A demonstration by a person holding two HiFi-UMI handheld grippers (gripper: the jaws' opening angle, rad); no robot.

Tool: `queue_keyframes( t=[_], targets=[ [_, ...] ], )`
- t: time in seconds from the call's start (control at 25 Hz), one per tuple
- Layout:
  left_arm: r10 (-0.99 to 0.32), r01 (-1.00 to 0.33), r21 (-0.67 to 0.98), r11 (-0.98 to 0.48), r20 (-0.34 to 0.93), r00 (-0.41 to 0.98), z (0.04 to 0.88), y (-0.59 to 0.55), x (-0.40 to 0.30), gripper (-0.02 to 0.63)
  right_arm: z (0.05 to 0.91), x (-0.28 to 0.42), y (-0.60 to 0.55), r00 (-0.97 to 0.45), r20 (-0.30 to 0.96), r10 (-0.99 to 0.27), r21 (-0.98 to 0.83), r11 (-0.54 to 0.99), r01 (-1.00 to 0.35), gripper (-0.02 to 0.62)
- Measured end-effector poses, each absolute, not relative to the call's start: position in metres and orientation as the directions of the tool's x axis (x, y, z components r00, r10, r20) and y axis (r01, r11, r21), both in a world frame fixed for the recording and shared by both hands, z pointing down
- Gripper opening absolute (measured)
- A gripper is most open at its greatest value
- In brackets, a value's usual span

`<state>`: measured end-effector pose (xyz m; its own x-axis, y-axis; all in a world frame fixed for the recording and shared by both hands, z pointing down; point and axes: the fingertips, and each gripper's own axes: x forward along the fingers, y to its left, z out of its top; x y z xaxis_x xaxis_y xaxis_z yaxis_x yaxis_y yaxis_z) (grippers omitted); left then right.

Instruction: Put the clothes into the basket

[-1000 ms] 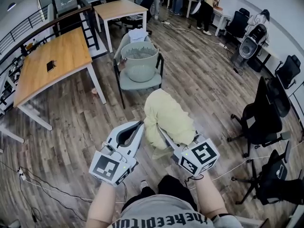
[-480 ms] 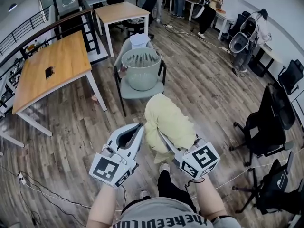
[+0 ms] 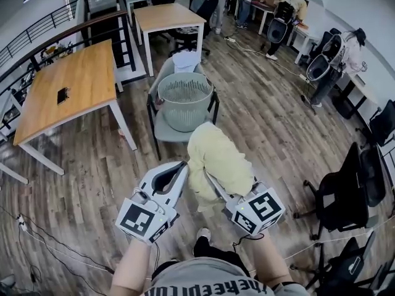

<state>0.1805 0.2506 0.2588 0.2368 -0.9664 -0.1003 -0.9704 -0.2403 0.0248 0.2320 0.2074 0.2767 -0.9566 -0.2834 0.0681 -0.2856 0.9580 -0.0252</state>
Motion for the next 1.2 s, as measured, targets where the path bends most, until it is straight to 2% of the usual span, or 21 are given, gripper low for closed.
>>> queue_keyframes(
  t=[0.72,1.2],
  targets=[
    [-0.974,-0.977,-0.009,-0.214,-0.068,0.214,0.265,0.133,0.179,0.014,0.289,0.223,0.089,-0.968,0.06,-0.244,-0.092,0.964,-0.248,0.202],
    [-0.945,-0.948,-0.001,-0.319,-0.078,0.318,0.264,0.093,0.115,0.014,0.289,0.162,0.055,-0.935,0.065,-0.35,-0.098,0.93,-0.355,0.204]
  ],
)
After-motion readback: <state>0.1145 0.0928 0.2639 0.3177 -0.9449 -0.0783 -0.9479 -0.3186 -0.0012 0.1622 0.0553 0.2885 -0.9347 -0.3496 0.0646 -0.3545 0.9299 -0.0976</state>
